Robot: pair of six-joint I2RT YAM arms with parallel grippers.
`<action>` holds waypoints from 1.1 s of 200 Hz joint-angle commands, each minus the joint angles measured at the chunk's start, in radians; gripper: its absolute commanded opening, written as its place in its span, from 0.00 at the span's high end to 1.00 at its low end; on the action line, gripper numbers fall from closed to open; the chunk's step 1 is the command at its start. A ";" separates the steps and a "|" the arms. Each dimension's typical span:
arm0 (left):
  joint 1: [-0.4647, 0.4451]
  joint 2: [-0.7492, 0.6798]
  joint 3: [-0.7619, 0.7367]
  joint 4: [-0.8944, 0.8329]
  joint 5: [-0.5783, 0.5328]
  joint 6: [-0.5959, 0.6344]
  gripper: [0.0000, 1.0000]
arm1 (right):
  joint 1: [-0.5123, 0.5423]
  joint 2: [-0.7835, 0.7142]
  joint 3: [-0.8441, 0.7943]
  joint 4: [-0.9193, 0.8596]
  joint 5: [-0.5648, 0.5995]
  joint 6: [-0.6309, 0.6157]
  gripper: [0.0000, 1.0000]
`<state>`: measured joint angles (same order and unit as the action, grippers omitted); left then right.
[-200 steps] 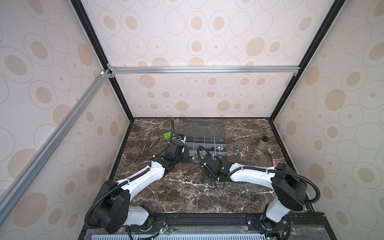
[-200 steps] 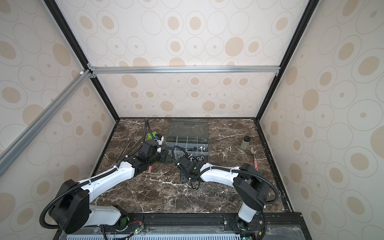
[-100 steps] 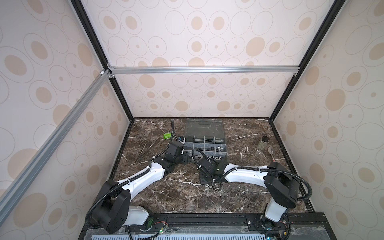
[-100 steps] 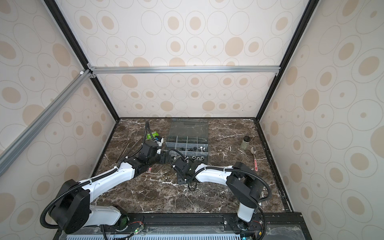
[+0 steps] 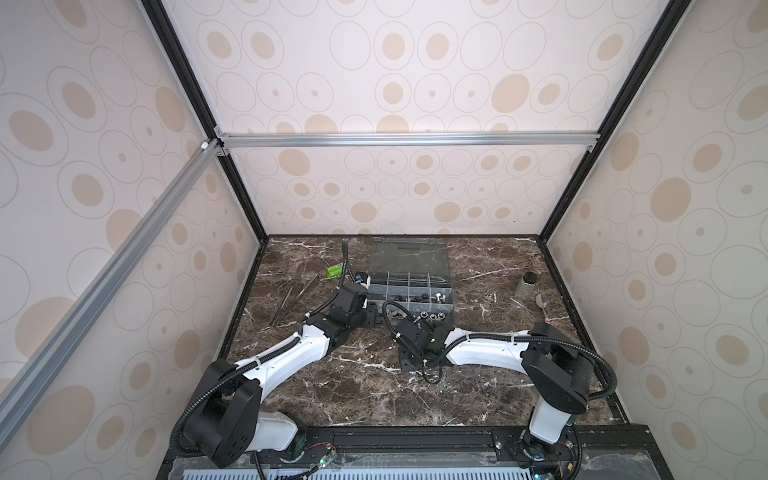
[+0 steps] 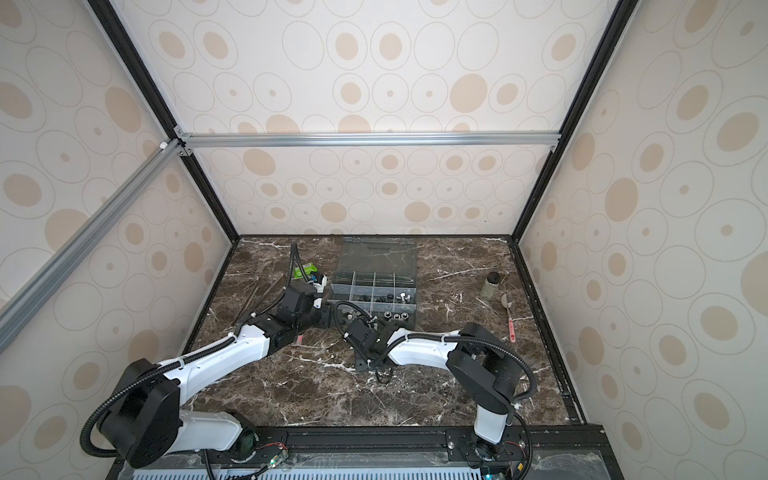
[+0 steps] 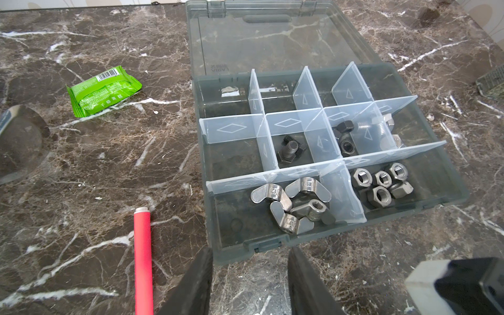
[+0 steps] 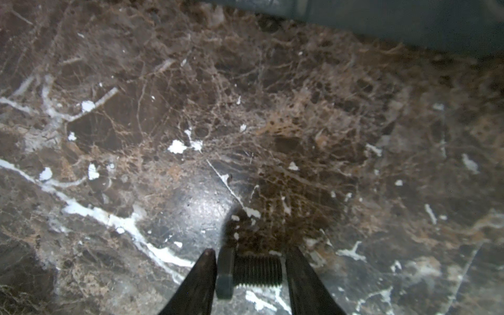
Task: Sort the screws and nuts into containers
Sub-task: 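Lower the right gripper onto the last black bolt and close on it, then carry the black bolt with the right gripper over the compartment and release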
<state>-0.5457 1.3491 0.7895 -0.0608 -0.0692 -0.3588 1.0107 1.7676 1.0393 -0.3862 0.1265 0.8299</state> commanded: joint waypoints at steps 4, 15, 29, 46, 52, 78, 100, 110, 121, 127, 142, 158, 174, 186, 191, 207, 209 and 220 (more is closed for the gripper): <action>0.009 -0.015 -0.003 0.007 0.003 -0.015 0.55 | 0.010 0.026 -0.003 -0.017 -0.008 0.025 0.55; 0.009 -0.015 -0.003 0.006 0.003 -0.014 0.55 | 0.011 0.030 -0.002 -0.014 -0.011 0.024 0.56; 0.009 -0.016 -0.003 0.006 0.003 -0.015 0.55 | 0.012 0.032 -0.004 -0.011 -0.014 0.024 0.58; 0.009 -0.016 -0.004 0.005 0.003 -0.014 0.55 | 0.012 0.033 -0.004 -0.010 -0.016 0.026 0.60; 0.009 -0.016 -0.004 0.005 0.003 -0.014 0.54 | 0.011 0.033 -0.005 -0.008 -0.017 0.026 0.61; 0.009 -0.018 -0.007 0.006 0.003 -0.014 0.55 | 0.012 0.035 -0.007 -0.004 -0.021 0.026 0.65; 0.008 -0.018 -0.007 0.005 0.002 -0.014 0.55 | 0.014 0.036 -0.005 -0.001 -0.021 0.025 0.67; 0.009 -0.021 -0.007 0.006 0.002 -0.014 0.55 | 0.013 0.036 -0.003 0.000 -0.022 0.021 0.67; 0.009 -0.023 -0.009 0.004 -0.001 -0.015 0.55 | 0.013 0.037 0.002 -0.003 -0.018 0.015 0.67; 0.009 -0.024 -0.010 0.003 -0.002 -0.014 0.55 | 0.012 0.036 0.008 -0.008 -0.013 0.008 0.67; 0.009 -0.029 -0.009 0.001 -0.006 -0.014 0.55 | 0.009 0.036 0.043 -0.034 0.012 -0.032 0.67; 0.010 -0.036 -0.011 -0.001 -0.009 -0.015 0.55 | -0.006 0.040 0.109 -0.087 0.031 -0.098 0.67; 0.010 -0.047 -0.017 0.000 -0.015 -0.018 0.54 | -0.033 0.047 0.183 -0.134 0.036 -0.167 0.67; 0.010 -0.055 -0.022 0.001 -0.018 -0.020 0.55 | -0.057 0.048 0.233 -0.149 0.038 -0.213 0.67; 0.010 -0.059 -0.024 0.001 -0.020 -0.021 0.54 | -0.069 0.050 0.254 -0.154 0.037 -0.229 0.67; 0.011 -0.070 -0.033 0.001 -0.023 -0.025 0.55 | -0.107 0.058 0.324 -0.167 0.039 -0.282 0.67; 0.011 -0.072 -0.034 0.000 -0.023 -0.025 0.55 | -0.112 0.060 0.334 -0.170 0.038 -0.287 0.67; 0.011 -0.078 -0.039 -0.001 -0.023 -0.026 0.55 | -0.137 0.075 0.388 -0.180 0.035 -0.317 0.67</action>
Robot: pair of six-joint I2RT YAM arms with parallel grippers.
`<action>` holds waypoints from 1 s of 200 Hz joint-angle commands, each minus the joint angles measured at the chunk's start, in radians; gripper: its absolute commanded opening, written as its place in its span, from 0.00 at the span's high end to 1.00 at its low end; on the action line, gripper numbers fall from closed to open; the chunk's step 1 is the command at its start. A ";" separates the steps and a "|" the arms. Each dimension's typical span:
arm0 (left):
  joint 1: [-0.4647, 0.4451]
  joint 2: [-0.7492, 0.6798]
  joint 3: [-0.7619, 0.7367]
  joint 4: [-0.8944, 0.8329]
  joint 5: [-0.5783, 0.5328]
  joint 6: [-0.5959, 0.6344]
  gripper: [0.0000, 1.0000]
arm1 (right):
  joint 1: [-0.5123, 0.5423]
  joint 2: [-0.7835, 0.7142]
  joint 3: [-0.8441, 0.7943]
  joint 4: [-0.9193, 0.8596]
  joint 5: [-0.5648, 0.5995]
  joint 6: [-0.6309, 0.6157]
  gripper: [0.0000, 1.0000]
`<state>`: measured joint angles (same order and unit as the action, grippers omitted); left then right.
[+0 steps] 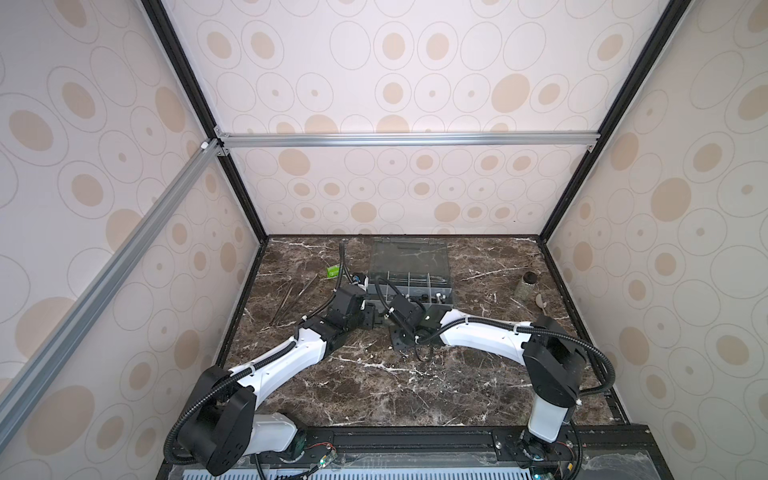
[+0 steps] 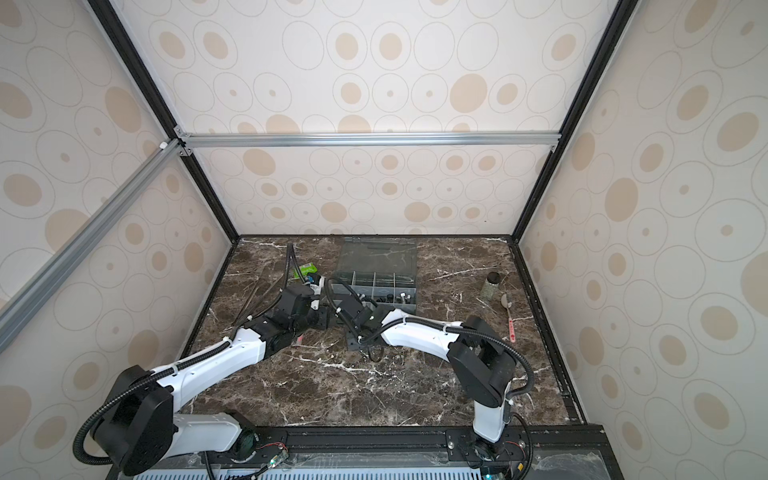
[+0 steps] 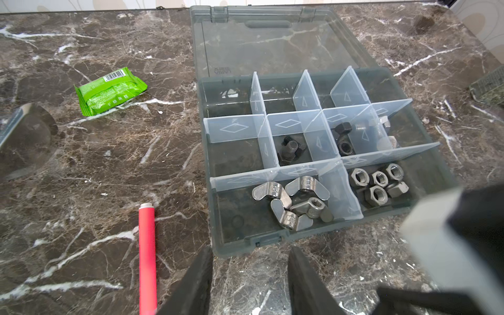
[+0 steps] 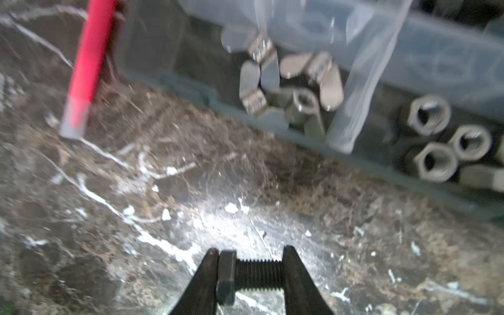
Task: Sort the screws and nuts into containers
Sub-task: 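Carry the black bolt with the right gripper over the compartment and release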
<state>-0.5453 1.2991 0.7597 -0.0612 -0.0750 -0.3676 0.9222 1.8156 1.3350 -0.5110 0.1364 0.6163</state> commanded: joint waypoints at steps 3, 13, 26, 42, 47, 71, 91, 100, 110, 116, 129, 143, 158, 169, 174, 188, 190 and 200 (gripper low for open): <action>0.010 -0.029 -0.009 -0.003 -0.018 -0.019 0.55 | -0.056 0.031 0.106 -0.060 0.022 -0.113 0.66; 0.011 -0.036 -0.011 -0.005 -0.018 -0.021 0.54 | -0.077 0.053 0.159 -0.069 0.019 -0.138 0.66; 0.010 -0.046 -0.020 -0.004 -0.013 -0.025 0.55 | -0.108 0.085 0.222 -0.075 0.009 -0.162 0.66; 0.011 -0.060 -0.033 -0.002 -0.014 -0.031 0.55 | -0.142 0.133 0.293 -0.079 -0.012 -0.180 0.66; 0.011 -0.063 -0.038 -0.003 -0.013 -0.033 0.54 | -0.149 0.150 0.314 -0.079 -0.015 -0.183 0.66; 0.011 -0.075 -0.050 -0.004 -0.014 -0.037 0.54 | -0.171 0.231 0.415 -0.088 -0.015 -0.211 0.66; 0.011 -0.082 -0.056 -0.006 -0.016 -0.038 0.54 | -0.183 0.296 0.501 -0.134 -0.025 -0.214 0.66; 0.011 -0.084 -0.061 -0.005 -0.017 -0.039 0.54 | -0.187 0.322 0.532 -0.150 -0.033 -0.216 0.66; 0.010 -0.086 -0.065 -0.001 -0.018 -0.040 0.54 | -0.189 0.338 0.550 -0.157 -0.039 -0.217 0.66; 0.011 -0.086 -0.067 0.001 -0.018 -0.040 0.54 | -0.190 0.347 0.556 -0.157 -0.041 -0.219 0.66; 0.010 -0.080 -0.069 0.002 -0.019 -0.039 0.54 | -0.192 0.359 0.562 -0.151 -0.041 -0.217 0.66; 0.010 -0.072 -0.067 0.004 -0.018 -0.038 0.54 | -0.194 0.368 0.562 -0.144 -0.035 -0.214 0.65; 0.010 -0.067 -0.066 0.006 -0.017 -0.036 0.54 | -0.200 0.377 0.561 -0.139 -0.036 -0.207 0.65; 0.011 -0.064 -0.064 0.007 -0.016 -0.037 0.54 | -0.203 0.382 0.561 -0.134 -0.045 -0.202 0.62; 0.011 -0.064 -0.063 0.009 -0.016 -0.036 0.54 | -0.204 0.385 0.563 -0.133 -0.050 -0.202 0.60; 0.010 -0.064 -0.063 0.008 -0.016 -0.036 0.54 | -0.206 0.393 0.574 -0.141 -0.061 -0.202 0.56; 0.011 -0.064 -0.063 0.009 -0.016 -0.036 0.54 | -0.206 0.394 0.576 -0.143 -0.062 -0.202 0.55; 0.011 -0.066 -0.063 0.008 -0.016 -0.036 0.54 | -0.205 0.398 0.582 -0.150 -0.064 -0.200 0.53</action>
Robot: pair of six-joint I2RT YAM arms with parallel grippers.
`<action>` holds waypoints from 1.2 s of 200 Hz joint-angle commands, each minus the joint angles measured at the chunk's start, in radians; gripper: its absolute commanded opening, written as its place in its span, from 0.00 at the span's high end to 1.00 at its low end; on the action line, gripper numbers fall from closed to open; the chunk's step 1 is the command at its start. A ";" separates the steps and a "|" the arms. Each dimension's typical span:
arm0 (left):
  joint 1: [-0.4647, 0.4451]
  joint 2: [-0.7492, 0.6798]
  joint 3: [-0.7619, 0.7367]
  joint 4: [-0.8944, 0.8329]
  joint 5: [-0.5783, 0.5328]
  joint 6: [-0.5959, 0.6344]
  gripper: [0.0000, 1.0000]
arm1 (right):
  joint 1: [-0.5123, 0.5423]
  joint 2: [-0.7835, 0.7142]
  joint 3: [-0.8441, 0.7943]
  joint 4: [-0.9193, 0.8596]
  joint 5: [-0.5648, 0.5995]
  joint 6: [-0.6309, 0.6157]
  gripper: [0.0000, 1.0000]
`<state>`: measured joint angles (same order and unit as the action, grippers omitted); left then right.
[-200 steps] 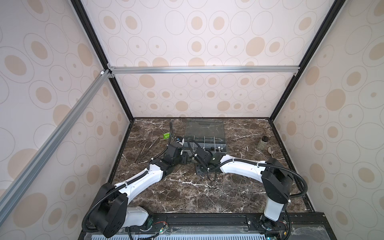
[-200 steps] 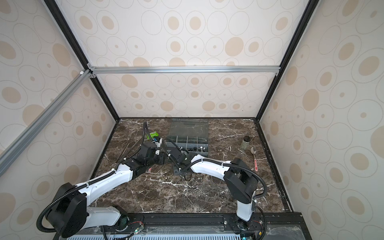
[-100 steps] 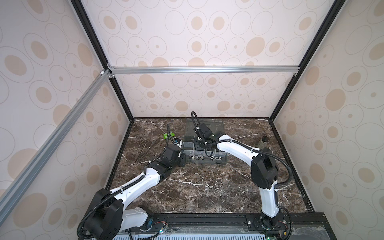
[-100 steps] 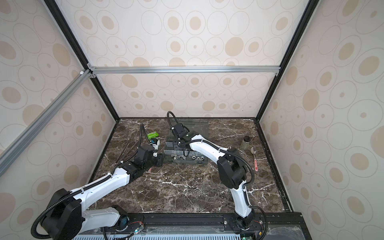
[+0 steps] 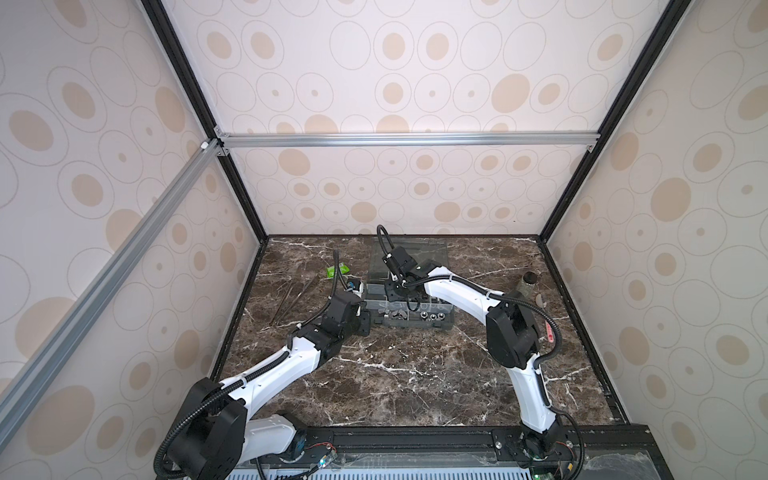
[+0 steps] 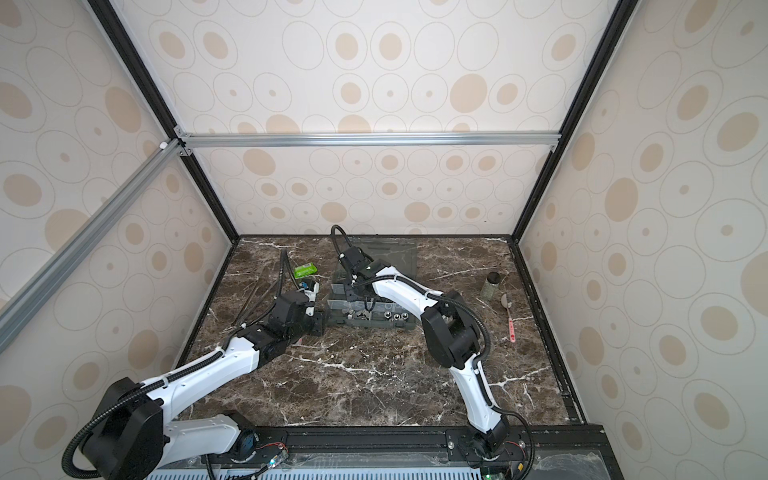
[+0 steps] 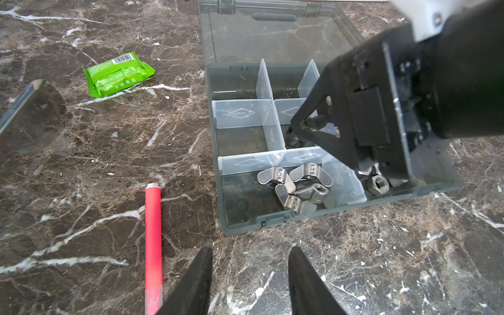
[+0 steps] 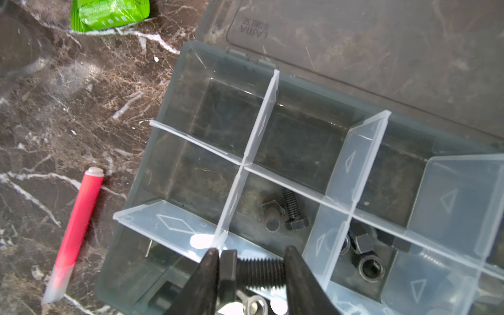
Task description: Sort the screws and nuts into containers
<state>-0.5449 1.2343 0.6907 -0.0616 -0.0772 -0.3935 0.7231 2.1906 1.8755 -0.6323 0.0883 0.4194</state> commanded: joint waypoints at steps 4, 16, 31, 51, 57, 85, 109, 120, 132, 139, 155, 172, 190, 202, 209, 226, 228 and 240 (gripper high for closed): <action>0.011 -0.002 0.007 0.007 -0.013 -0.010 0.54 | -0.006 0.023 0.044 -0.030 -0.016 -0.003 0.53; 0.010 -0.002 0.006 0.006 -0.015 -0.010 0.54 | -0.006 0.021 0.042 -0.031 -0.017 -0.002 0.52; 0.011 -0.005 0.005 0.004 -0.017 -0.008 0.54 | -0.006 0.015 0.039 -0.032 -0.016 -0.001 0.51; 0.011 -0.006 0.007 0.005 -0.019 -0.009 0.54 | -0.007 0.004 0.027 -0.029 -0.015 -0.002 0.51; 0.010 -0.006 0.007 0.006 -0.021 -0.010 0.54 | -0.007 -0.001 0.021 -0.026 -0.015 -0.001 0.51; 0.010 -0.008 0.009 0.011 -0.022 -0.012 0.54 | -0.009 -0.030 -0.017 -0.010 -0.010 0.002 0.51; 0.010 -0.006 0.010 0.014 -0.027 -0.010 0.54 | -0.014 -0.062 -0.055 0.006 -0.006 0.006 0.51; 0.011 -0.006 0.012 0.015 -0.029 -0.009 0.54 | -0.017 -0.078 -0.072 0.010 -0.004 0.006 0.51; 0.013 -0.006 0.013 0.017 -0.035 -0.006 0.54 | -0.021 -0.094 -0.089 0.012 -0.003 0.004 0.51; 0.010 -0.006 0.015 0.016 -0.038 -0.003 0.54 | -0.022 -0.105 -0.101 0.011 0.001 0.003 0.51; 0.011 -0.009 0.019 0.022 -0.047 0.002 0.54 | -0.027 -0.140 -0.138 0.018 0.018 0.000 0.51; 0.012 -0.013 0.018 0.028 -0.054 0.005 0.54 | -0.036 -0.186 -0.183 0.032 0.033 0.001 0.51; 0.013 -0.017 0.017 0.037 -0.062 0.010 0.54 | -0.045 -0.242 -0.232 0.047 0.048 -0.001 0.51; 0.014 -0.022 0.018 0.041 -0.071 0.014 0.54 | -0.054 -0.280 -0.261 0.056 0.061 -0.005 0.51; 0.014 -0.026 0.017 0.042 -0.078 0.016 0.54 | -0.058 -0.301 -0.278 0.060 0.067 -0.011 0.51; 0.018 -0.040 0.017 0.046 -0.096 0.023 0.54 | -0.073 -0.352 -0.316 0.057 0.093 -0.025 0.51; 0.018 -0.041 0.017 0.046 -0.099 0.024 0.54 | -0.073 -0.357 -0.320 0.057 0.095 -0.026 0.51; 0.021 -0.055 0.016 0.047 -0.115 0.030 0.54 | -0.086 -0.396 -0.353 0.057 0.115 -0.031 0.51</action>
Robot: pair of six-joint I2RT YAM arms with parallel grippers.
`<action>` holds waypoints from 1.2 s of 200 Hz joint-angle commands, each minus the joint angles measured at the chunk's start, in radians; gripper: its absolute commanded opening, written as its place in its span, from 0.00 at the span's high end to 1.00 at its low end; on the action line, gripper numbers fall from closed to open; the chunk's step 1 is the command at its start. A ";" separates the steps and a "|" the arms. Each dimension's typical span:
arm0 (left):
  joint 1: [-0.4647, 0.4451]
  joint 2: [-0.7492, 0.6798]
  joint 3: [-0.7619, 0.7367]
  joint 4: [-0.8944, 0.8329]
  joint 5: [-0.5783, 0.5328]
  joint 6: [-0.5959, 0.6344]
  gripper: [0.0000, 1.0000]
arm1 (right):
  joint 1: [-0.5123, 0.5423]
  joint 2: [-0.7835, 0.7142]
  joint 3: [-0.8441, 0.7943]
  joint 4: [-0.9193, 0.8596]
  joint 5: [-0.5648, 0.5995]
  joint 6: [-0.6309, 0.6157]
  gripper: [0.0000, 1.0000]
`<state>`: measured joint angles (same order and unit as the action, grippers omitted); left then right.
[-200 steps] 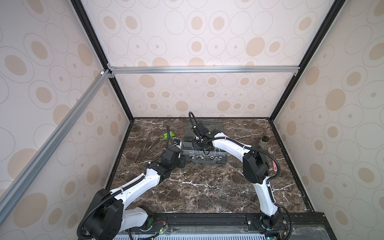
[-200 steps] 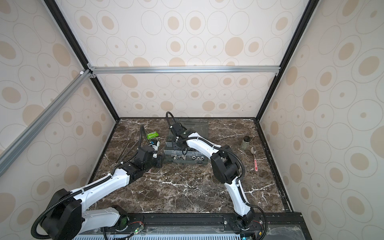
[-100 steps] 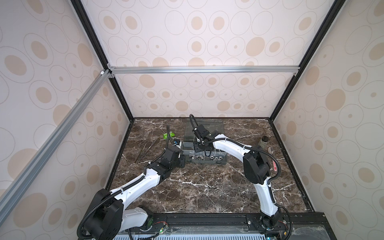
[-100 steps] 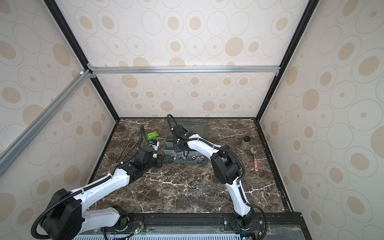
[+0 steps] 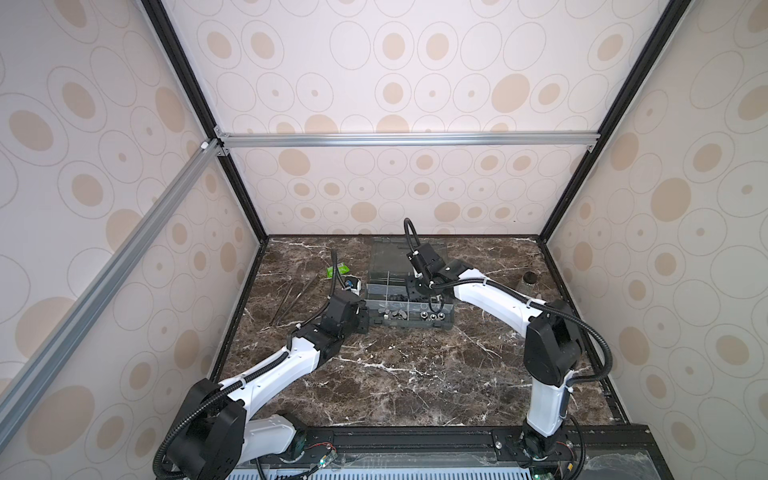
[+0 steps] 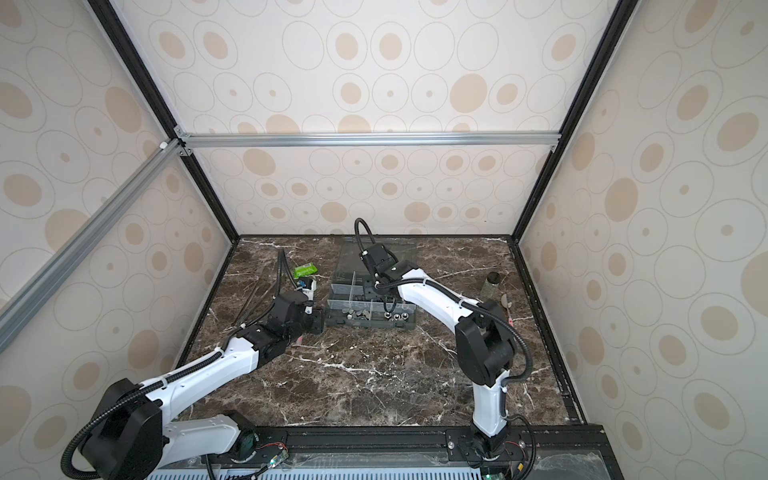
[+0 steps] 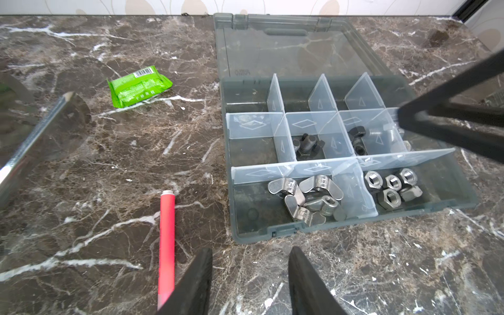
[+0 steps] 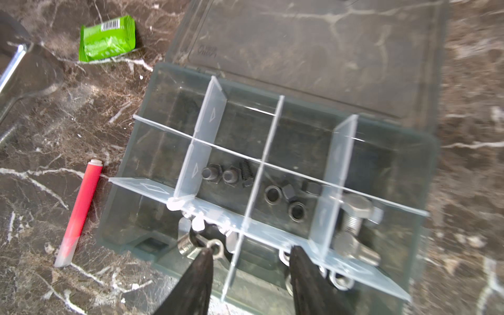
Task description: Sort the screws and nuts into containers
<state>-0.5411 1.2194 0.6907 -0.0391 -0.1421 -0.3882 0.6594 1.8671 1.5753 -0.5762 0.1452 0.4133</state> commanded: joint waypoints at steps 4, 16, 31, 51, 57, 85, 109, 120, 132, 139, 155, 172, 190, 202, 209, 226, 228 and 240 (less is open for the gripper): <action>0.017 -0.045 0.015 0.027 -0.057 0.028 0.54 | -0.027 -0.087 -0.066 0.001 0.064 -0.026 0.51; 0.021 -0.062 0.010 0.031 -0.079 0.035 0.53 | -0.043 -0.129 -0.106 0.007 0.083 -0.030 0.50; 0.024 -0.087 0.001 0.041 -0.109 0.045 0.52 | -0.063 -0.189 -0.167 0.021 0.113 -0.034 0.50; 0.033 -0.123 -0.015 0.059 -0.147 0.057 0.51 | -0.093 -0.275 -0.252 0.041 0.163 -0.026 0.48; 0.035 -0.134 -0.021 0.066 -0.159 0.060 0.50 | -0.103 -0.300 -0.277 0.045 0.175 -0.022 0.48; 0.046 -0.183 -0.048 0.094 -0.227 0.069 0.43 | -0.152 -0.418 -0.391 0.070 0.232 -0.016 0.46; 0.059 -0.223 -0.055 0.090 -0.298 0.059 0.33 | -0.198 -0.515 -0.478 0.087 0.260 -0.012 0.44; 0.065 -0.244 -0.061 0.090 -0.327 0.056 0.28 | -0.217 -0.557 -0.513 0.091 0.270 -0.011 0.42; 0.069 -0.268 -0.070 0.095 -0.351 0.057 0.24 | -0.234 -0.593 -0.547 0.091 0.286 -0.014 0.36; 0.070 -0.280 -0.078 0.101 -0.363 0.057 0.22 | -0.243 -0.612 -0.565 0.091 0.298 -0.014 0.32; 0.073 -0.309 -0.097 0.117 -0.392 0.060 0.18 | -0.261 -0.650 -0.602 0.090 0.319 -0.014 0.17; 0.076 -0.328 -0.121 0.140 -0.417 0.063 0.15 | -0.275 -0.681 -0.634 0.091 0.340 -0.019 0.04; 0.081 -0.335 -0.141 0.164 -0.442 0.079 0.11 | -0.284 -0.705 -0.665 0.101 0.355 -0.031 0.00; 0.082 -0.331 -0.150 0.175 -0.469 0.083 0.08 | -0.289 -0.718 -0.681 0.113 0.356 -0.040 0.00; 0.084 -0.330 -0.157 0.183 -0.485 0.087 0.07 | -0.290 -0.722 -0.689 0.117 0.356 -0.046 0.00; 0.087 -0.326 -0.181 0.224 -0.509 0.105 0.02 | -0.294 -0.732 -0.714 0.141 0.365 -0.067 0.00; 0.088 -0.326 -0.185 0.233 -0.509 0.111 0.02 | -0.295 -0.733 -0.718 0.146 0.366 -0.072 0.00; 0.089 -0.328 -0.223 0.306 -0.504 0.160 0.01 | -0.299 -0.743 -0.760 0.208 0.367 -0.116 0.00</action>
<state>-0.4644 0.8959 0.5110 0.1394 -0.5953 -0.2985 0.3695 1.1507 0.8738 -0.4519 0.4820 0.3672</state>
